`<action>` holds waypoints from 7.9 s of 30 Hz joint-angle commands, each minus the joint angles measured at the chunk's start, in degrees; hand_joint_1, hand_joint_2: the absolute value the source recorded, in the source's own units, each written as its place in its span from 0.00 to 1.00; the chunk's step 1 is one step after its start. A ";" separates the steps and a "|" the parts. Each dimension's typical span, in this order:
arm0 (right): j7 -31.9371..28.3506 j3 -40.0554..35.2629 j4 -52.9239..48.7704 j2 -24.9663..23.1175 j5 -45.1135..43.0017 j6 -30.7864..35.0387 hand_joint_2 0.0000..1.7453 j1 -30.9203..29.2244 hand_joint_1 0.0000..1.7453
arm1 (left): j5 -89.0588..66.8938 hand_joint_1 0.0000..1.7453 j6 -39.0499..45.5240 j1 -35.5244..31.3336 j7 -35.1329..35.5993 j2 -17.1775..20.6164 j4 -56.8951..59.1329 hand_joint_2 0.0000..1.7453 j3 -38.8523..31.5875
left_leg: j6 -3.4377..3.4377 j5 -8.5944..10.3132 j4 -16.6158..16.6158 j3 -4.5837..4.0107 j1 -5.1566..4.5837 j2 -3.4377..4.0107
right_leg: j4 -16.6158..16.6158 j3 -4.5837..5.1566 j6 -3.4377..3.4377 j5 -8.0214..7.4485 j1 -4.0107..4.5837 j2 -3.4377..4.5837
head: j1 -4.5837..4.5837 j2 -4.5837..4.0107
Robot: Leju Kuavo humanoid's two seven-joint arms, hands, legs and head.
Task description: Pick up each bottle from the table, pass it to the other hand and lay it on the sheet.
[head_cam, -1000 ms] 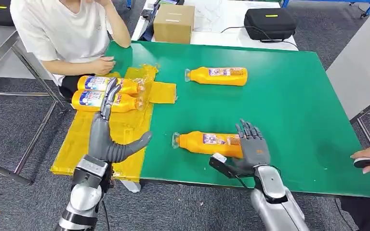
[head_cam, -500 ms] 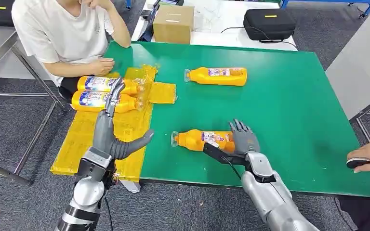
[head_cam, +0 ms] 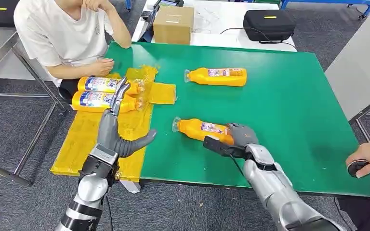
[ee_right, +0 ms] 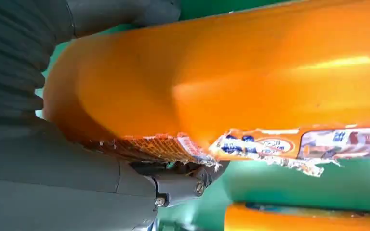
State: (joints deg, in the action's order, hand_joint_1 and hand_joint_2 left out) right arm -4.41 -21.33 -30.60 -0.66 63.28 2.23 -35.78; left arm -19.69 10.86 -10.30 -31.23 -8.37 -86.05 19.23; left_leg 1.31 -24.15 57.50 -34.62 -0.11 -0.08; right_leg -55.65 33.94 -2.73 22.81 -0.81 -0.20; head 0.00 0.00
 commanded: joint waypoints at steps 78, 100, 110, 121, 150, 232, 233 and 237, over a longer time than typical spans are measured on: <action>-24.49 -11.98 -29.57 -12.00 -39.91 12.25 1.00 21.43 1.00 | 36.70 0.00 -4.41 0.16 8.90 -6.34 5.95 1.00 0.50 | -0.11 -0.07 -0.04 -0.53 0.08 -0.15 | -0.01 0.43 0.10 0.11 0.07 -0.06 | 0.02 0.00; -25.01 -11.74 -26.15 -11.46 -41.49 4.78 1.00 16.76 0.98 | 57.00 1.00 -30.15 -1.94 20.69 -3.87 12.38 1.00 5.42 | -0.14 -0.19 -0.01 -0.29 0.10 -0.23 | -0.04 0.17 0.14 0.26 0.09 -0.14 | 0.02 0.00; -23.16 -9.79 -30.18 -12.91 -42.24 6.13 0.00 19.54 0.00 | 46.68 1.00 -23.56 -2.11 15.25 -3.60 10.16 1.00 3.46 | -0.12 -0.11 -0.01 -0.54 0.07 -0.14 | -0.05 0.46 0.11 0.15 0.06 -0.05 | 0.02 0.00; -28.74 -8.06 -38.04 -12.22 -42.20 14.38 0.00 24.06 0.00 | 36.67 1.00 -13.55 -6.32 12.02 -2.57 11.30 1.00 -0.39 | -0.13 -0.12 0.02 -0.48 0.10 -0.24 | -0.07 0.37 0.13 0.20 0.08 -0.16 | 0.00 0.00; -35.59 -16.37 -66.60 -8.30 -55.11 36.05 1.00 27.88 0.00 | -26.35 1.00 10.86 -21.04 12.58 3.10 37.96 1.00 -0.81 | -0.15 -0.12 -0.05 -0.34 0.08 -0.07 | -0.02 0.28 0.13 0.17 0.07 0.00 | 0.00 0.00; -17.13 -2.18 -44.04 -2.03 -11.47 28.70 1.00 34.19 0.00 | 9.43 0.00 6.06 4.42 -1.85 -1.12 -9.33 1.00 -8.38 | -0.15 -0.08 -0.16 -0.35 0.04 -0.14 | 0.04 0.27 0.08 0.14 0.03 -0.04 | 0.02 0.00; -16.14 -1.82 -44.18 -1.42 -9.78 28.60 1.00 34.69 0.00 | 8.97 0.00 6.72 4.43 -2.23 -1.26 -9.60 1.00 -8.65 | -0.17 -0.15 -0.13 -0.25 0.07 -0.14 | 0.03 0.17 0.12 0.22 0.06 -0.04 | 0.00 0.00; -12.86 -0.19 -44.32 0.39 -3.95 27.65 1.00 35.08 0.00 | 7.88 0.00 7.24 4.25 -2.29 -1.23 -9.71 1.00 -8.52 | -0.16 -0.10 -0.07 -0.53 0.03 -0.19 | -0.05 0.45 0.09 0.18 0.02 -0.06 | 0.00 0.00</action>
State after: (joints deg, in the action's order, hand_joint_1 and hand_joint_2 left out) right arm -21.13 -26.62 -77.55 -5.59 52.88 30.71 -1.87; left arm -10.43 17.25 -7.79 -33.33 -11.89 -91.67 11.02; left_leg 1.20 -24.19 57.48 -35.40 -0.09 -0.28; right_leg -55.74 34.62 -2.72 22.91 -0.80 -0.27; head 0.00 0.00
